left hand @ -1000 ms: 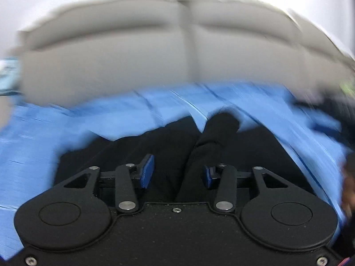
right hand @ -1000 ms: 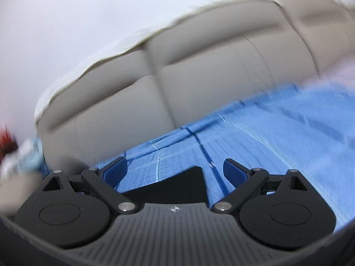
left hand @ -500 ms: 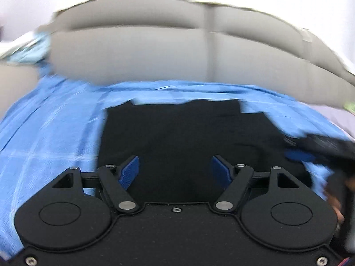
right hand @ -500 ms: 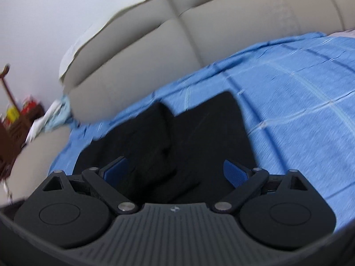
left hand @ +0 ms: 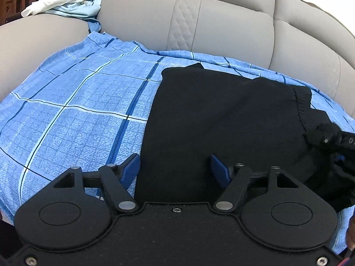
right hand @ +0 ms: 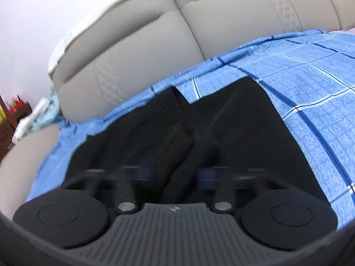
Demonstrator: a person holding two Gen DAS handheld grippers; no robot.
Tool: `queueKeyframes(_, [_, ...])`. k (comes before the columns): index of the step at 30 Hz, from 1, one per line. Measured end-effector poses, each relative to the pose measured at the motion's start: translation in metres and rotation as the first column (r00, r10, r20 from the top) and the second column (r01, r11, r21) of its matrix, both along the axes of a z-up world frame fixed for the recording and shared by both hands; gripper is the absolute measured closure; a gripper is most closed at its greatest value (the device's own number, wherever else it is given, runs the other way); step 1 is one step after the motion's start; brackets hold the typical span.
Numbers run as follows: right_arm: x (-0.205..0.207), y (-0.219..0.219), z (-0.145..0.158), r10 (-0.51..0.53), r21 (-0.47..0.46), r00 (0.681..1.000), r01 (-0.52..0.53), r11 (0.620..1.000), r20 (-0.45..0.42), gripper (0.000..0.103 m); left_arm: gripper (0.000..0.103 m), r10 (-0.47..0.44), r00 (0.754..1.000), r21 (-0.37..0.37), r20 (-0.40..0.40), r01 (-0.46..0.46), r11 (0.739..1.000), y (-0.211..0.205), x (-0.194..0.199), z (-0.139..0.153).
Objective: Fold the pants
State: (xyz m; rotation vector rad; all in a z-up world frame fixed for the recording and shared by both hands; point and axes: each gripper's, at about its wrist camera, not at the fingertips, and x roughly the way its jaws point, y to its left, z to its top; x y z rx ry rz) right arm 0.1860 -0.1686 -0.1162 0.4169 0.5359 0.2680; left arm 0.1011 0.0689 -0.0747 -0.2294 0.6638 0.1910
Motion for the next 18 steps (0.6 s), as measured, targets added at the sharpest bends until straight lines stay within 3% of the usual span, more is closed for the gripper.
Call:
queueKeyframes(2, [-0.008, -0.008, 0.010, 0.024, 0.020, 0.999, -0.025, 0.999, 0.039, 0.078, 0.041, -0.025, 1.000, 0.001, -0.010, 0.025, 1.000, -0.003, 0.000, 0.005])
queueKeyframes(6, [-0.047, -0.014, 0.028, -0.107, -0.157, 0.984, 0.129, 0.979, 0.139, 0.077, 0.037, -0.102, 0.994, 0.009, -0.033, 0.103, 0.995, -0.009, -0.004, 0.000])
queueKeyframes(9, [-0.055, -0.021, 0.009, -0.181, -0.243, 0.981, 0.192, 0.951, 0.068, 0.076, 0.034, -0.139, 0.990, 0.063, -0.019, 0.140, 0.988, -0.017, -0.010, -0.003])
queueKeyframes(10, [-0.053, -0.023, 0.000, -0.180, -0.265, 0.983, 0.181, 0.947, 0.029, 0.067, 0.034, -0.143, 0.990, 0.076, -0.021, 0.144, 0.987, -0.019, -0.010, -0.002])
queueKeyframes(11, [-0.053, -0.025, -0.005, -0.165, -0.272, 0.986, 0.161, 0.949, 0.007, 0.047, 0.035, -0.142, 0.990, 0.082, -0.027, 0.144, 0.986, -0.019, -0.010, 0.000])
queueKeyframes(14, [-0.057, -0.027, 0.003, -0.131, -0.301, 0.990, 0.138, 0.944, 0.042, 0.022, 0.038, -0.117, 0.993, 0.090, -0.007, 0.117, 0.989, -0.014, -0.010, 0.013])
queueKeyframes(18, [-0.062, -0.041, 0.025, -0.152, -0.364, 0.979, 0.192, 0.911, 0.136, 0.016, 0.040, -0.105, 0.989, 0.133, 0.101, 0.091, 0.987, -0.006, -0.004, 0.040])
